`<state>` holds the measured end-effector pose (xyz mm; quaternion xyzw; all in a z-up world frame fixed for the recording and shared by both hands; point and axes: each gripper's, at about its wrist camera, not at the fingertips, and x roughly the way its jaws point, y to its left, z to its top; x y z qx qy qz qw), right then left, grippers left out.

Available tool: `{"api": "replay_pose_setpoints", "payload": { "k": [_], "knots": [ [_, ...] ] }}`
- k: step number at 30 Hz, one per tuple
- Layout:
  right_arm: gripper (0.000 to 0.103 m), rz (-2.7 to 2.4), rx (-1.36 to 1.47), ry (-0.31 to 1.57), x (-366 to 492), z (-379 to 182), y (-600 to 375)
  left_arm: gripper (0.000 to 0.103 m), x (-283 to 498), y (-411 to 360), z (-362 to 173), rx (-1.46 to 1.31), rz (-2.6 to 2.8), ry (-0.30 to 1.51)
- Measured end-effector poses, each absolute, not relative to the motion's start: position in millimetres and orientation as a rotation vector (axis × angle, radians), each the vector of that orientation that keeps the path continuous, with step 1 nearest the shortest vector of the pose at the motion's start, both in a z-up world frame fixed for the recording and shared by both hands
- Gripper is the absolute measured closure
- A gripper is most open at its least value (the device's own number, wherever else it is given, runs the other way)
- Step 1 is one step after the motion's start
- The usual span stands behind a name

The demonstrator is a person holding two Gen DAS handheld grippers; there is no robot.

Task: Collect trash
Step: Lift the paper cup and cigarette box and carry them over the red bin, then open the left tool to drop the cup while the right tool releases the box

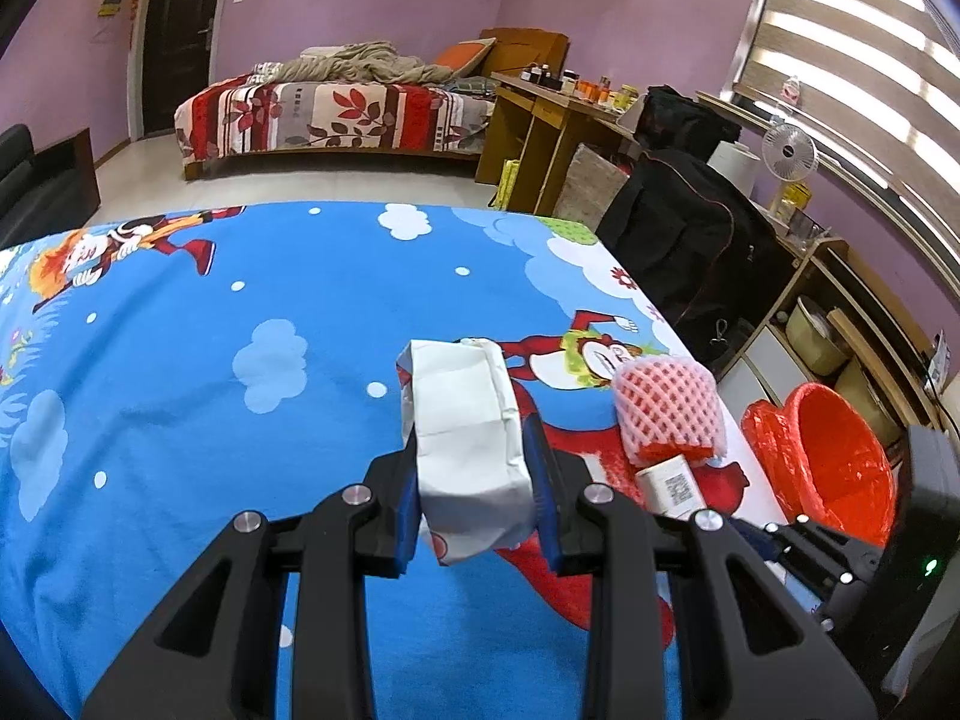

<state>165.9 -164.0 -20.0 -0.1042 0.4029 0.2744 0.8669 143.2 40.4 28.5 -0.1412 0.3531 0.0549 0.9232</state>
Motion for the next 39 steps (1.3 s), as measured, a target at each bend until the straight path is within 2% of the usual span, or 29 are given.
{"api": "replay_pose_setpoints", "payload": {
  "k": [12,39],
  "knots": [
    [0.068,0.519,-0.164,0.775,169,11,-224,0.073,150,-14,42,-0.21,0.017,0.721],
    [0.068,0.318,-0.055,0.724,193,27,-372,0.073,190,-168,55,-0.005,-0.229,0.753]
  ]
}}
